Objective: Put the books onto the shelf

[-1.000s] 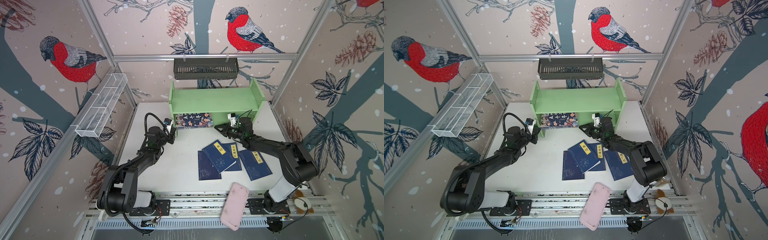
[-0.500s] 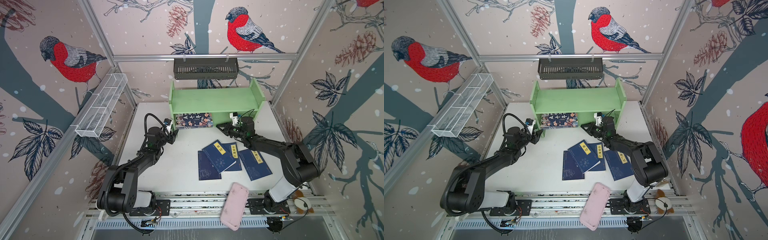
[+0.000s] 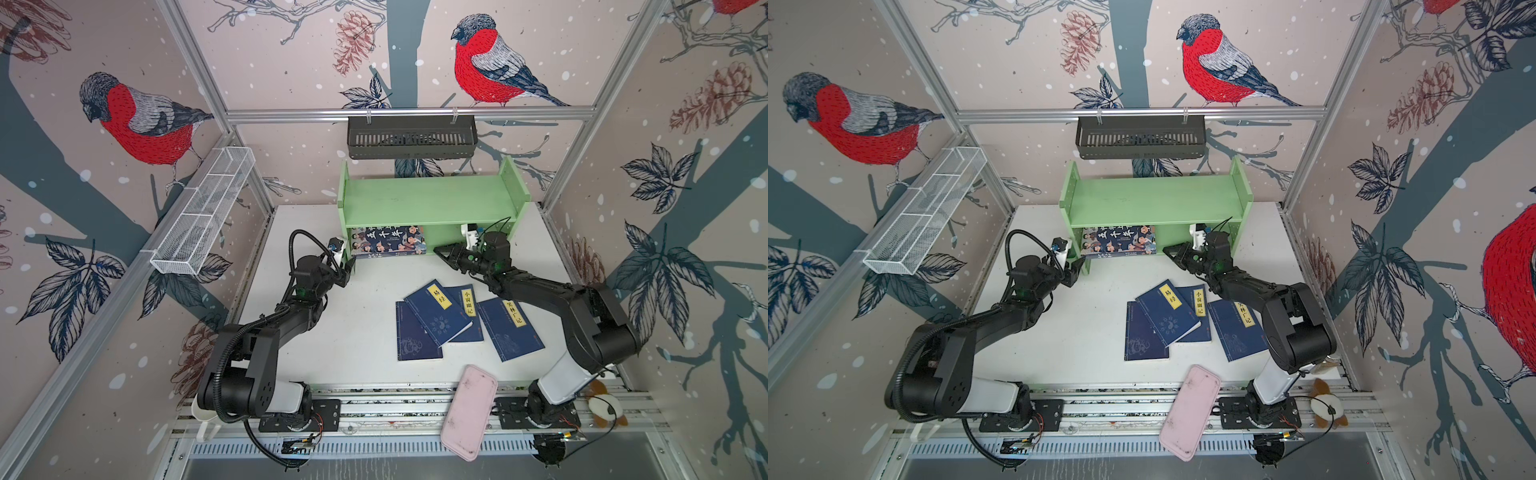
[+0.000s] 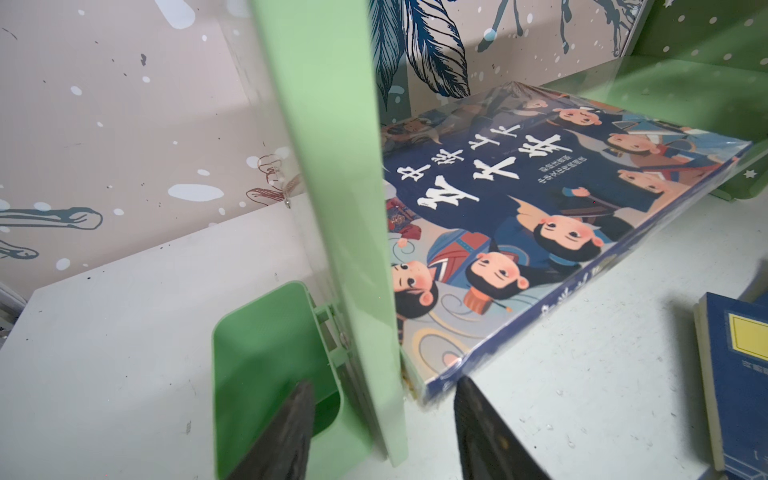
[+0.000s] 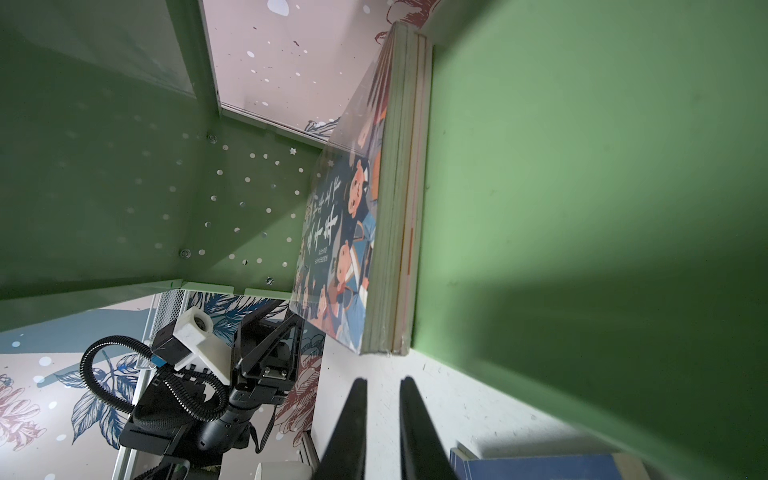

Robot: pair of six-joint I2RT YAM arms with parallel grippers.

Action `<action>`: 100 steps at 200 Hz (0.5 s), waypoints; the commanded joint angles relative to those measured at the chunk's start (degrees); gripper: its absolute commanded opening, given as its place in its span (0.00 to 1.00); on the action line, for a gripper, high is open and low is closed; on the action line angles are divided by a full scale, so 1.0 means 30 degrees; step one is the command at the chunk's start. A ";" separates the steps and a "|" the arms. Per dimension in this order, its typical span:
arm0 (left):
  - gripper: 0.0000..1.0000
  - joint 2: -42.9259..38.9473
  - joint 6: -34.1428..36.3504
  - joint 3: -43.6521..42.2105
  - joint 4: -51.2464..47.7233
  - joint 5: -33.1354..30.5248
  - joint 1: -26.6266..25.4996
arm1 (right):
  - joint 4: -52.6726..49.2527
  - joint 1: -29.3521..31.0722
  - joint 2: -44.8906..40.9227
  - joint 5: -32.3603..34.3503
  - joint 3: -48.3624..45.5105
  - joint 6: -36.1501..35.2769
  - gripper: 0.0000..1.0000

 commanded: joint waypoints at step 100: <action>0.27 0.0034 0.0183 -0.0162 0.1858 0.0009 0.0028 | 0.0311 -0.0057 0.0458 -0.0201 0.0620 -0.0171 0.17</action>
